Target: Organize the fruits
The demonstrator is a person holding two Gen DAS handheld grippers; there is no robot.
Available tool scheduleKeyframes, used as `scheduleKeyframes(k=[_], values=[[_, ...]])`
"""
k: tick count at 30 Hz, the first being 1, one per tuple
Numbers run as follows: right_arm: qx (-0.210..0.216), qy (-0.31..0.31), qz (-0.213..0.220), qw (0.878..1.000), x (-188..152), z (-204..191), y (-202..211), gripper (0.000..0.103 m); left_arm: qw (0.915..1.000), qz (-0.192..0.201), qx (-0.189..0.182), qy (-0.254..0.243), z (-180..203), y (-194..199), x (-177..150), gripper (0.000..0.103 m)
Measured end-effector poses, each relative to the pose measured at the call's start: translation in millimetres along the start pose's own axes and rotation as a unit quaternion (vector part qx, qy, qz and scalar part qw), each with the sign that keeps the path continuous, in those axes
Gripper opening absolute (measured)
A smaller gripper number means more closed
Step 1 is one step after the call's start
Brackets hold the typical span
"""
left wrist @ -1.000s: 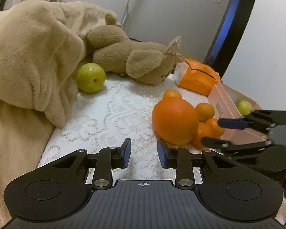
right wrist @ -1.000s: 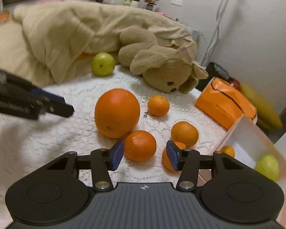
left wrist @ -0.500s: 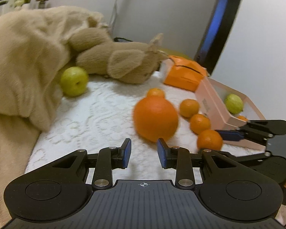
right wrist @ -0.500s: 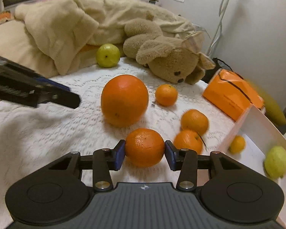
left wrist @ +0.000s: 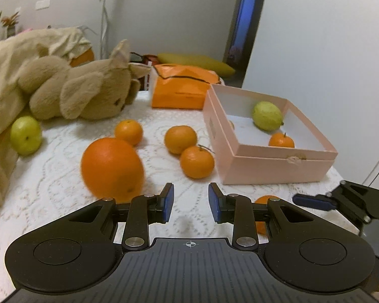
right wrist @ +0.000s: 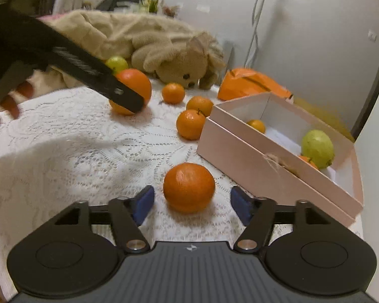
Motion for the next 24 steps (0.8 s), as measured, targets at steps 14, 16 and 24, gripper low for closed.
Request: scheduleKeyframes(k=[14, 16, 24], values=[[0.049, -0.110, 0.024, 0.992, -21.1, 20.6, 8.2, 0.070, 0.9994, -0.005, 0.014, -0.032, 32.4, -58.0, 25.4, 0.034], [0.052, -0.116, 0.028, 0.991, -22.0, 21.6, 8.2, 0.071, 0.9988, -0.007, 0.024, -0.042, 34.0, -63.5, 25.0, 0.035], [0.054, -0.114, 0.025, 0.992, -21.4, 21.0, 6.0, 0.074, 0.9982, -0.019, 0.030, -0.048, 35.1, -69.9, 27.5, 0.041]])
Point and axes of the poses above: each gripper's, at about its wrist camera, not at the fingertips, and y roughly against the way its jaws point, z to its right, x to its top, the point moved 8 cm from there along -y, roughly the way its jaws point, and after that the axes turned 14 degrees about x, right-handed, at the moved point
